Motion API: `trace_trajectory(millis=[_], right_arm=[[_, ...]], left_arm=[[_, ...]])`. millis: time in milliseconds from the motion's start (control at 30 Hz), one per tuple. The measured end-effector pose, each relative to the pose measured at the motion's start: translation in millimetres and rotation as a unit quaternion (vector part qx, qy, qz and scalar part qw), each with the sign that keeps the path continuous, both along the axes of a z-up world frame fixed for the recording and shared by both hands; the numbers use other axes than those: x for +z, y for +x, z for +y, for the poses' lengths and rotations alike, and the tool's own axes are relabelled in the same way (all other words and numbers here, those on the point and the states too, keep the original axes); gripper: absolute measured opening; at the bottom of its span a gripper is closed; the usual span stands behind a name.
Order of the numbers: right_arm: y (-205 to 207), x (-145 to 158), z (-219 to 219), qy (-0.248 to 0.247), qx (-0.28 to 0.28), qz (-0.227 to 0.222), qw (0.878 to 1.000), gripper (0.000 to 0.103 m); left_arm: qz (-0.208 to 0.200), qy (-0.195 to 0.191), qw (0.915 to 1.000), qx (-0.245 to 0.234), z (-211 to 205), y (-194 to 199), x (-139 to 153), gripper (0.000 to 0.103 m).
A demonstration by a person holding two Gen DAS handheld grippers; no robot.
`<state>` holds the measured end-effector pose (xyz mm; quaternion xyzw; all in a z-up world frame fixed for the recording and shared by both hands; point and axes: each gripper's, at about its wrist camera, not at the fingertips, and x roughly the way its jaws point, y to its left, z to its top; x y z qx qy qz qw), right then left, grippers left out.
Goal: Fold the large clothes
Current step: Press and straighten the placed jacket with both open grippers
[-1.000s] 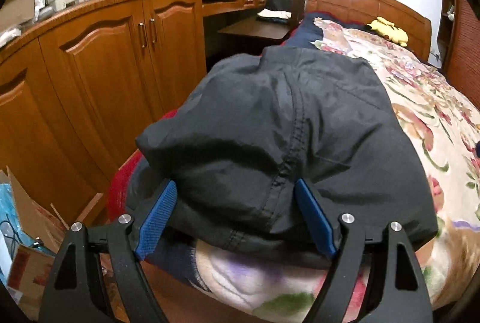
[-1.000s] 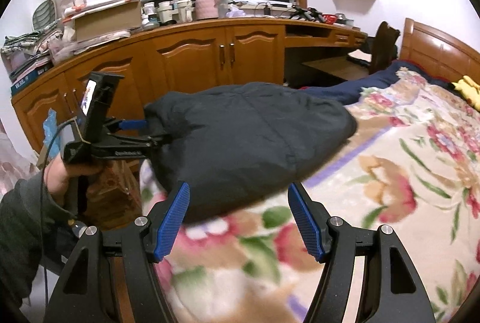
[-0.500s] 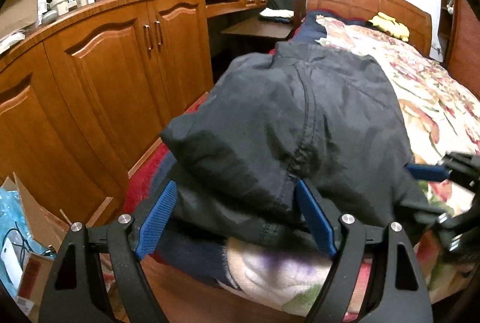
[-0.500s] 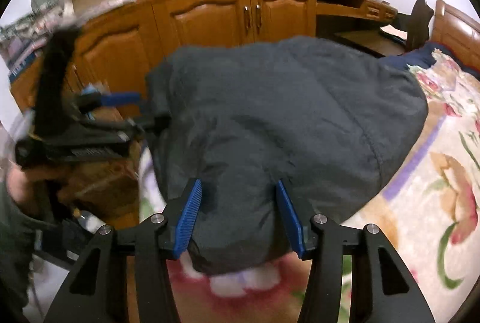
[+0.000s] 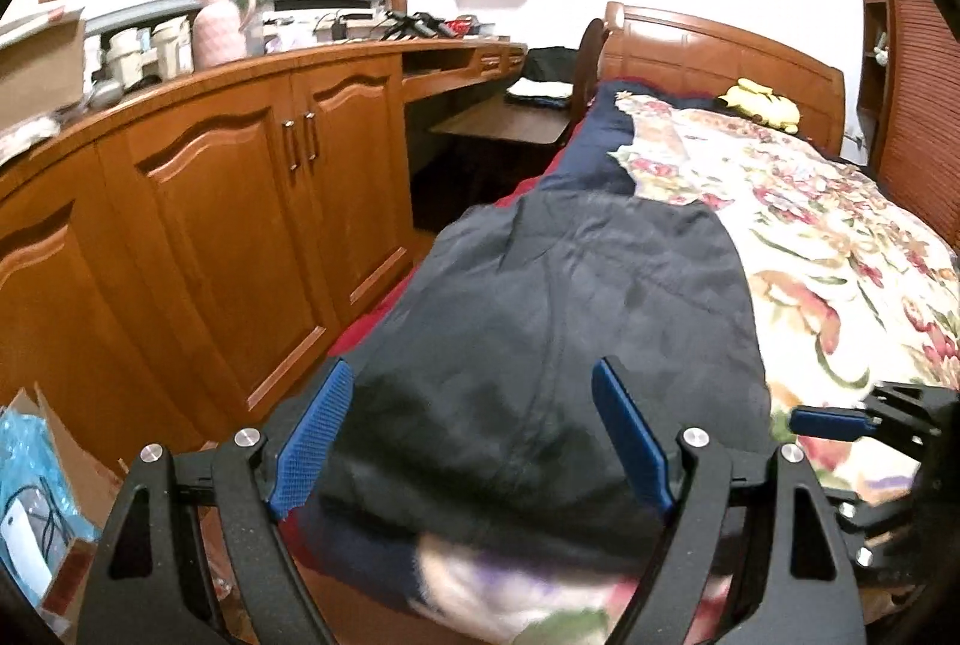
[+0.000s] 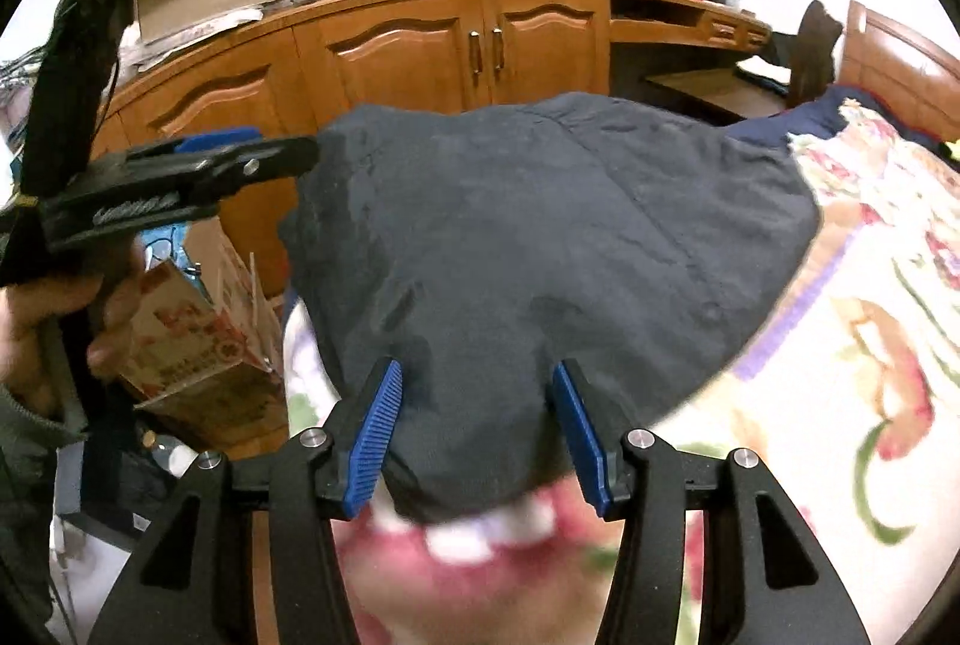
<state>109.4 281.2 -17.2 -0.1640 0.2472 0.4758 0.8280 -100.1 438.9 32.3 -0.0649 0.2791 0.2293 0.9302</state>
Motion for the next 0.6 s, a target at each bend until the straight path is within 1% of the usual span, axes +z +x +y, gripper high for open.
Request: trace_trajectory(millis=[100,233,300,367,433,467,600], right_arm=[[-4,7,-21,0.011,-0.001,-0.001,1.000,0.055],[-7,10,-41,0.015,-0.009,-0.004,1.000,0.055],[-10,10,-44,0.017,-0.012,-0.009,1.000,0.055],[-11,11,-54,0.021,-0.013,-0.013,1.000,0.055],[-17,12,-60,0.025,-0.013,-0.015,0.999,0.055],[-19,12,-65,0.028,-0.015,-0.017,0.999,0.055],[-25,11,-85,0.039,-0.024,-0.027,0.999,0.055]], left_arm=[[0.015,0.004,0.9999,0.001,2,16,-4,0.083],[0.050,0.006,0.9985,0.021,12,37,-19,0.083],[0.059,0.001,0.9979,0.025,17,42,-25,0.083],[0.065,0.005,0.9976,0.022,17,45,-30,0.083],[0.063,0.012,0.9976,0.024,15,44,-31,0.083],[0.054,0.013,0.9982,0.024,12,41,-29,0.083],[0.036,0.009,0.9993,0.008,-2,32,-21,0.083]])
